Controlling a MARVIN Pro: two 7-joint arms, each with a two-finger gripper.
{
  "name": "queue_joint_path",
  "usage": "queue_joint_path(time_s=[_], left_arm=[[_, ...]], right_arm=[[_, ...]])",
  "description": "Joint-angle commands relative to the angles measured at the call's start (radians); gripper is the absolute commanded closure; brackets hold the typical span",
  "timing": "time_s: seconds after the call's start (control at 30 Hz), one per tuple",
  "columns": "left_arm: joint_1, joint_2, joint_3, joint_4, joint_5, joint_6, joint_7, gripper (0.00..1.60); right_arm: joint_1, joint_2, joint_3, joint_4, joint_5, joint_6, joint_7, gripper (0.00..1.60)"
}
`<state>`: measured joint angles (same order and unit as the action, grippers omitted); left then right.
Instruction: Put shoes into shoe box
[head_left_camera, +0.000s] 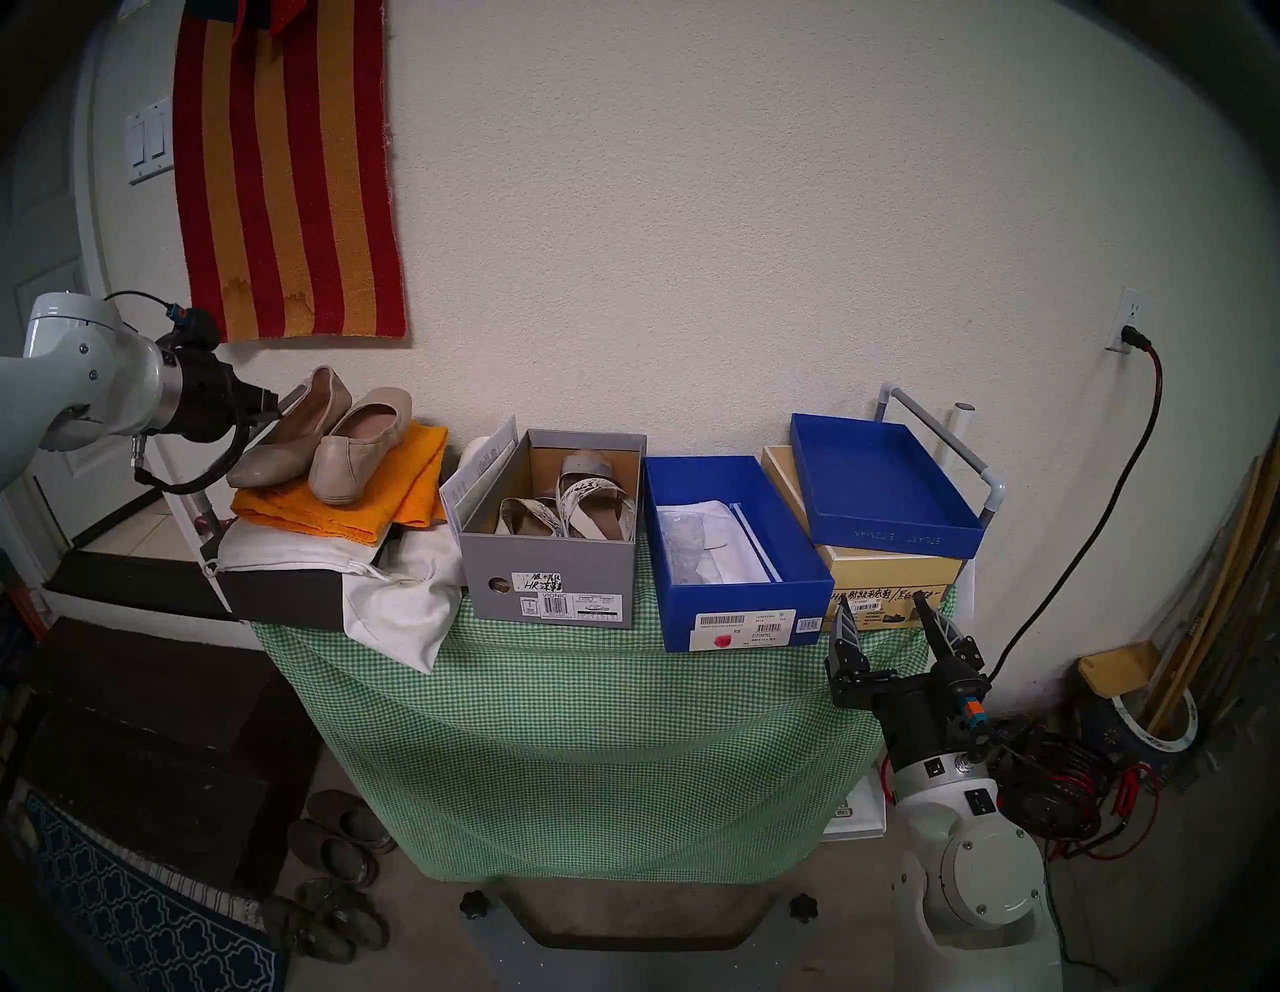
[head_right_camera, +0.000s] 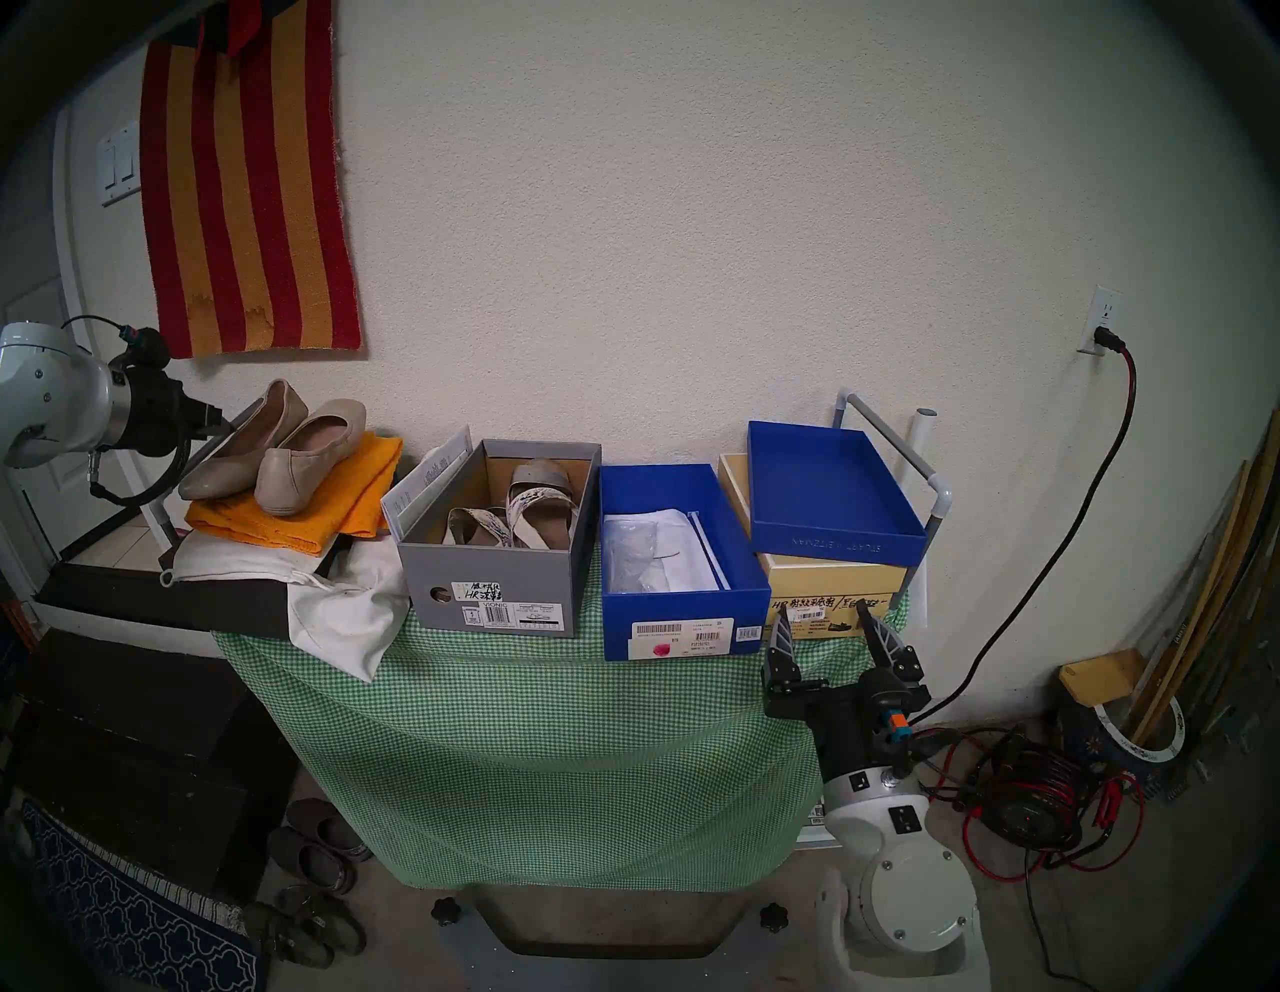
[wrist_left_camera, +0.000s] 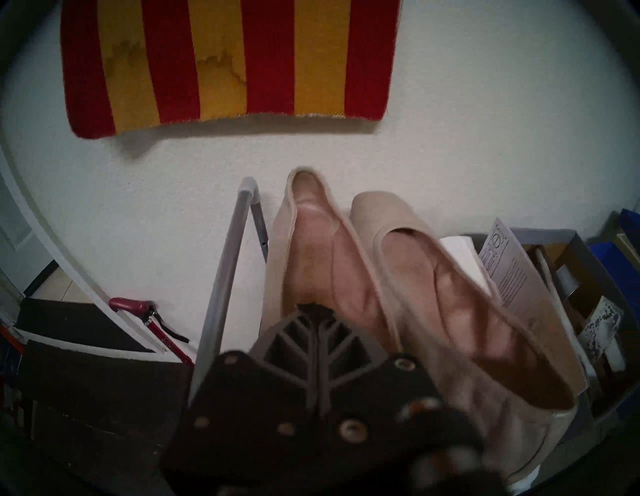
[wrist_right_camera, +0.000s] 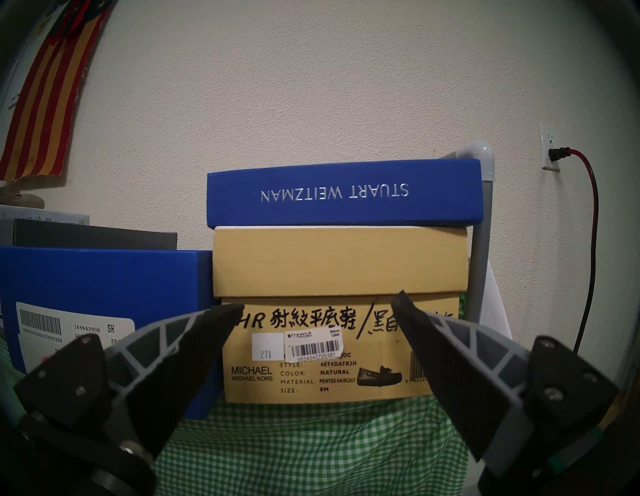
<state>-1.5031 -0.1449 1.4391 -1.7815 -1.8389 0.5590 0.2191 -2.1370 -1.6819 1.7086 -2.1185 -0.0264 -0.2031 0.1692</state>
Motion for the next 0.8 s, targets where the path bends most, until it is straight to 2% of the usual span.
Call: queue_joint_path(time_s=[0.0, 0.13, 0.17, 0.2, 0.23, 0.3, 0.33, 0.37, 0.77], left_arm=[[0.019, -0.079, -0.058, -0.018, -0.026, -0.014, -0.008, 1.60], [0.061, -0.111, -0.069, -0.004, -0.039, -0.024, -0.012, 1.60], [0.070, -0.113, -0.069, 0.006, -0.042, -0.029, -0.011, 1.44], [0.078, -0.116, -0.070, 0.019, -0.044, -0.032, -0.012, 1.08], [0.087, -0.123, -0.073, 0.029, -0.047, -0.034, -0.014, 0.85], [0.101, -0.137, -0.077, 0.042, -0.049, -0.036, -0.016, 0.48], [0.111, -0.146, -0.080, 0.050, -0.050, -0.041, -0.015, 0.20], [0.119, -0.154, -0.083, 0.057, -0.053, -0.043, -0.015, 0.00], [0.226, -0.241, -0.116, 0.131, -0.079, -0.065, -0.019, 0.00]], right_arm=[[0.000, 0.000, 0.000, 0.000, 0.000, 0.000, 0.000, 0.00], [0.000, 0.000, 0.000, 0.000, 0.000, 0.000, 0.000, 0.00], [0.000, 0.000, 0.000, 0.000, 0.000, 0.000, 0.000, 0.00], [0.000, 0.000, 0.000, 0.000, 0.000, 0.000, 0.000, 0.00], [0.000, 0.000, 0.000, 0.000, 0.000, 0.000, 0.000, 0.00], [0.000, 0.000, 0.000, 0.000, 0.000, 0.000, 0.000, 0.00], [0.000, 0.000, 0.000, 0.000, 0.000, 0.000, 0.000, 0.00], [0.000, 0.000, 0.000, 0.000, 0.000, 0.000, 0.000, 0.00], [0.000, 0.000, 0.000, 0.000, 0.000, 0.000, 0.000, 0.00]])
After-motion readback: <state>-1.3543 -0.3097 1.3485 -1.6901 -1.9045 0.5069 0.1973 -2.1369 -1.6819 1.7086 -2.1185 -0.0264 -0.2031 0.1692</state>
